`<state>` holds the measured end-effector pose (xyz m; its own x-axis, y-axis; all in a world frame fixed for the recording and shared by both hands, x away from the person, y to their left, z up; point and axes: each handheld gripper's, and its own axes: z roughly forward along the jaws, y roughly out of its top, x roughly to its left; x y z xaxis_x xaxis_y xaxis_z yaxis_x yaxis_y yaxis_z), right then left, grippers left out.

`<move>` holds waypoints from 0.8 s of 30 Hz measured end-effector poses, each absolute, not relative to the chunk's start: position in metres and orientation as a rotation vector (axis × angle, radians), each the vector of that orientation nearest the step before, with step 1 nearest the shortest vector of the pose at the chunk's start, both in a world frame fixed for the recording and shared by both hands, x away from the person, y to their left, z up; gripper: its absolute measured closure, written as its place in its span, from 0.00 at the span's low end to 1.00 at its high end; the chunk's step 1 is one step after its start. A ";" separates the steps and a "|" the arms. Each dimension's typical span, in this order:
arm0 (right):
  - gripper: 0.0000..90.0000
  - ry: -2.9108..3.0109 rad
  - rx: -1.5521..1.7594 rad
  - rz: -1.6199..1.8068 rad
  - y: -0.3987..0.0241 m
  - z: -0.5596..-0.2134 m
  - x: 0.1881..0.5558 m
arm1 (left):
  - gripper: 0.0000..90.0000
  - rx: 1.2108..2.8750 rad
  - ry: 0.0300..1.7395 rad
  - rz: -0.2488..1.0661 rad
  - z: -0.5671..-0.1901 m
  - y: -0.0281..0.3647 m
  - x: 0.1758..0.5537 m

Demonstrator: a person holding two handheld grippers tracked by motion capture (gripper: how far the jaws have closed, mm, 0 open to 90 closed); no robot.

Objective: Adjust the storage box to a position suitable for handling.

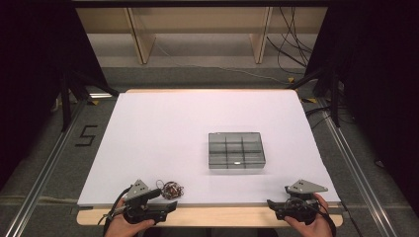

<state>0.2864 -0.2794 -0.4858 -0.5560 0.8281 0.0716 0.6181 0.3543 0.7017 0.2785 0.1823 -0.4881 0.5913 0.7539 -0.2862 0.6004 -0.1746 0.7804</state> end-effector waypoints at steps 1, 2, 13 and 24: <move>0.20 2.315 1.332 1.011 -0.277 -0.485 0.284 | 0.23 1.871 1.092 0.204 -0.488 0.182 0.278; 0.20 2.314 1.307 1.013 -0.279 -0.485 0.286 | 0.23 1.871 1.093 0.205 -0.488 0.182 0.278; 0.20 2.329 1.281 1.021 -0.279 -0.487 0.287 | 0.24 1.878 1.087 0.211 -0.488 0.184 0.278; 0.22 2.315 1.264 1.022 -0.280 -0.486 0.288 | 0.24 1.852 1.094 0.210 -0.487 0.181 0.278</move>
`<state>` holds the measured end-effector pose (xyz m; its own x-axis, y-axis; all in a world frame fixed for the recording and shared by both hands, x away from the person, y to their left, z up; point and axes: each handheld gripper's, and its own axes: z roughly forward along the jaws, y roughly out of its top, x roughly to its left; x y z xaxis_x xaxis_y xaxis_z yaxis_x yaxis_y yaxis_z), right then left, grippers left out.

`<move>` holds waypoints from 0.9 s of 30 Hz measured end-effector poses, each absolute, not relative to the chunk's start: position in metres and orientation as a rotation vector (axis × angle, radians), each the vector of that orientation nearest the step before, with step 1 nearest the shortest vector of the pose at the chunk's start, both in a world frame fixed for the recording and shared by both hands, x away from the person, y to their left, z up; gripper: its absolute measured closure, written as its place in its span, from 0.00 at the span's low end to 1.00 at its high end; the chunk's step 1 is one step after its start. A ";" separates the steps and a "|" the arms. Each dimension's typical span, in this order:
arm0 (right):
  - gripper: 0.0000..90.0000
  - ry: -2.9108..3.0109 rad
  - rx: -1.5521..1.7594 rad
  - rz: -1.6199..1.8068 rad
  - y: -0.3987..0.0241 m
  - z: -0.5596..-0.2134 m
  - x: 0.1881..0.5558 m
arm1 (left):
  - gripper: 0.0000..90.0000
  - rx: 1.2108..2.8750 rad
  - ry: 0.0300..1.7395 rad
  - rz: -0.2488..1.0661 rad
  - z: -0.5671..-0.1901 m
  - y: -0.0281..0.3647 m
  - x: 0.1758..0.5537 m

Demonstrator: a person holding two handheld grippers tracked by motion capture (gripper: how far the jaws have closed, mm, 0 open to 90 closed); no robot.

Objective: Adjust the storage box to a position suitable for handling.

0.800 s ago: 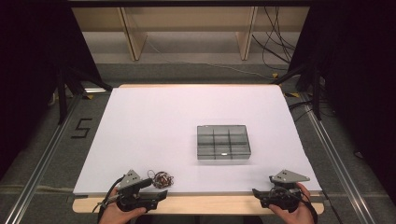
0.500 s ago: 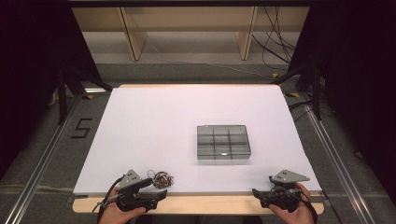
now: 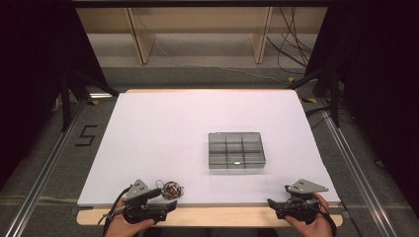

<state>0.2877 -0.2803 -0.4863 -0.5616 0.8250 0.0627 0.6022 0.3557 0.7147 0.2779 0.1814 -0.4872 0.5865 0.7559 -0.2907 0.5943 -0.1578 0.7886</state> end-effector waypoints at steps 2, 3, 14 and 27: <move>0.22 2.313 1.266 1.029 -0.281 -0.486 0.288 | 0.24 1.863 1.091 0.217 -0.486 0.182 0.278; 0.22 2.309 1.266 1.022 -0.281 -0.485 0.288 | 0.24 1.854 1.088 0.214 -0.486 0.182 0.278; 0.25 2.280 1.263 1.043 -0.285 -0.481 0.290 | 0.24 1.851 1.076 0.223 -0.482 0.179 0.282; 0.27 2.231 1.275 1.050 -0.291 -0.476 0.297 | 0.24 1.841 1.069 0.259 -0.476 0.168 0.290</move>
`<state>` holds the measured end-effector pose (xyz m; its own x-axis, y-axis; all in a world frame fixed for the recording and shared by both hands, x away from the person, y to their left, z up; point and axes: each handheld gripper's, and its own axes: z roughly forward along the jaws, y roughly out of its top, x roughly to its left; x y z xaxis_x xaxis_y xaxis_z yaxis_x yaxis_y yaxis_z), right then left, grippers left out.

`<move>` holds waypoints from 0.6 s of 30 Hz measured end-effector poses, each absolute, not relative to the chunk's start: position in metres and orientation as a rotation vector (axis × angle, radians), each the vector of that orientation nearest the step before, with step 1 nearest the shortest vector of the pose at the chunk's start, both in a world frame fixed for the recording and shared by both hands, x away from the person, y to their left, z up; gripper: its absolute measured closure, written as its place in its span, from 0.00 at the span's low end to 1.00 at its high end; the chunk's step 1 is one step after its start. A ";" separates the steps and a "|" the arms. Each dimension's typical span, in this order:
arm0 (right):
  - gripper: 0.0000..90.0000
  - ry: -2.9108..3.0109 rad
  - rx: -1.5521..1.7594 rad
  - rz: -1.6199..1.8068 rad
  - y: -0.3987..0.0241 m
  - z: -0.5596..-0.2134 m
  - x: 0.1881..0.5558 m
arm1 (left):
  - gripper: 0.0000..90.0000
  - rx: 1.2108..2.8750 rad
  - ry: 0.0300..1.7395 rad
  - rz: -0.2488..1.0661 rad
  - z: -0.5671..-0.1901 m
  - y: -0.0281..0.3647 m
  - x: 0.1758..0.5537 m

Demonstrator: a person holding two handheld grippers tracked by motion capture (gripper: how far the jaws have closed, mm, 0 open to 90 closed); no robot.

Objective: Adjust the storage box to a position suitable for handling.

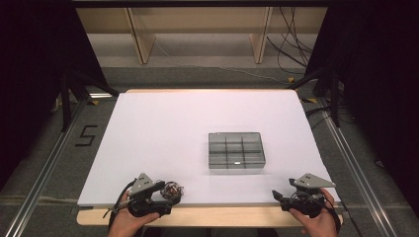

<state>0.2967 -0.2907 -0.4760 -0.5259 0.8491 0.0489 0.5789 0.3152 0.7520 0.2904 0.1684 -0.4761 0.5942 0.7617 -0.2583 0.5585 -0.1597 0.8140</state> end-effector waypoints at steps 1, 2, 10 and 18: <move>0.27 2.224 1.291 1.044 -0.290 -0.475 0.296 | 0.24 1.849 1.059 0.259 -0.476 0.168 0.292; 0.28 2.238 1.259 1.053 -0.291 -0.475 0.299 | 0.24 1.852 1.057 0.258 -0.476 0.167 0.293; 0.37 2.250 1.204 1.049 -0.291 -0.474 0.306 | 0.31 1.889 1.015 0.296 -0.473 0.156 0.304; 0.49 2.243 1.180 1.072 -0.294 -0.471 0.320 | 0.44 1.919 0.955 0.329 -0.466 0.144 0.319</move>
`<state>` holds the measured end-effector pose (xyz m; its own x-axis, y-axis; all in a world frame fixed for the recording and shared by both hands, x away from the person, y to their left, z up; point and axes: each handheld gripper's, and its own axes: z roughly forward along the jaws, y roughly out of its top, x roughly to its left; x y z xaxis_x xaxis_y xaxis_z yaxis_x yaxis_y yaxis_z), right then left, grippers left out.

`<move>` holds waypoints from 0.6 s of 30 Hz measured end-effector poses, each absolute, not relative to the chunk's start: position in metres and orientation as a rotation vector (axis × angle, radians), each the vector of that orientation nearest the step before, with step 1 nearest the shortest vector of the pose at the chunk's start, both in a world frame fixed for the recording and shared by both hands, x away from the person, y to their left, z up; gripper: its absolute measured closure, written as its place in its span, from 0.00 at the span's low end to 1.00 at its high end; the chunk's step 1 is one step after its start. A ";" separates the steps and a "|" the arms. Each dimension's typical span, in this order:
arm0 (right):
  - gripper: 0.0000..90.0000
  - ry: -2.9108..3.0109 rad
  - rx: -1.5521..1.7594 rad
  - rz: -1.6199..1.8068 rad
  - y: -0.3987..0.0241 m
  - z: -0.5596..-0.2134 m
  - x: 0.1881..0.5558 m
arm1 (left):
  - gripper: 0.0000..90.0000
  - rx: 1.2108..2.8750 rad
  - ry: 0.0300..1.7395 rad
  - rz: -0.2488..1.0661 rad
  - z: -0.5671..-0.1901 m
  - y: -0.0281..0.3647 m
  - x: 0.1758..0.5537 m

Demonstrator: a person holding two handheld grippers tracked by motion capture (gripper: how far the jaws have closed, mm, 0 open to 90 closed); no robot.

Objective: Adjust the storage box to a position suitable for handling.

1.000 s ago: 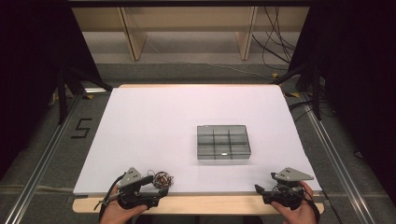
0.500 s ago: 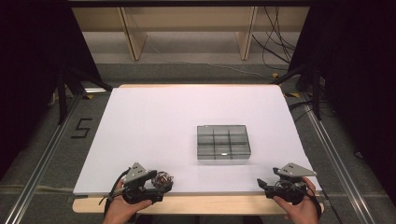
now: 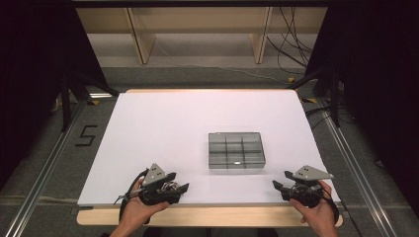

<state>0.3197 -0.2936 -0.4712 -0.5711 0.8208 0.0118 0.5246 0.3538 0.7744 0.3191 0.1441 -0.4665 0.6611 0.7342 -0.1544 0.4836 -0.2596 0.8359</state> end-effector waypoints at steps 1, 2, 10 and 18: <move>0.51 2.223 1.223 1.082 -0.294 -0.470 0.322 | 0.48 1.909 0.953 0.338 -0.465 0.141 0.324; 0.53 2.217 1.204 1.092 -0.295 -0.470 0.325 | 0.52 1.925 0.943 0.346 -0.464 0.139 0.327; 0.66 2.200 1.262 1.093 -0.297 -0.469 0.347 | 0.74 1.941 0.964 0.374 -0.463 0.128 0.354; 0.82 2.228 1.228 1.064 -0.292 -0.467 0.370 | 0.92 2.003 0.987 0.382 -0.476 0.120 0.377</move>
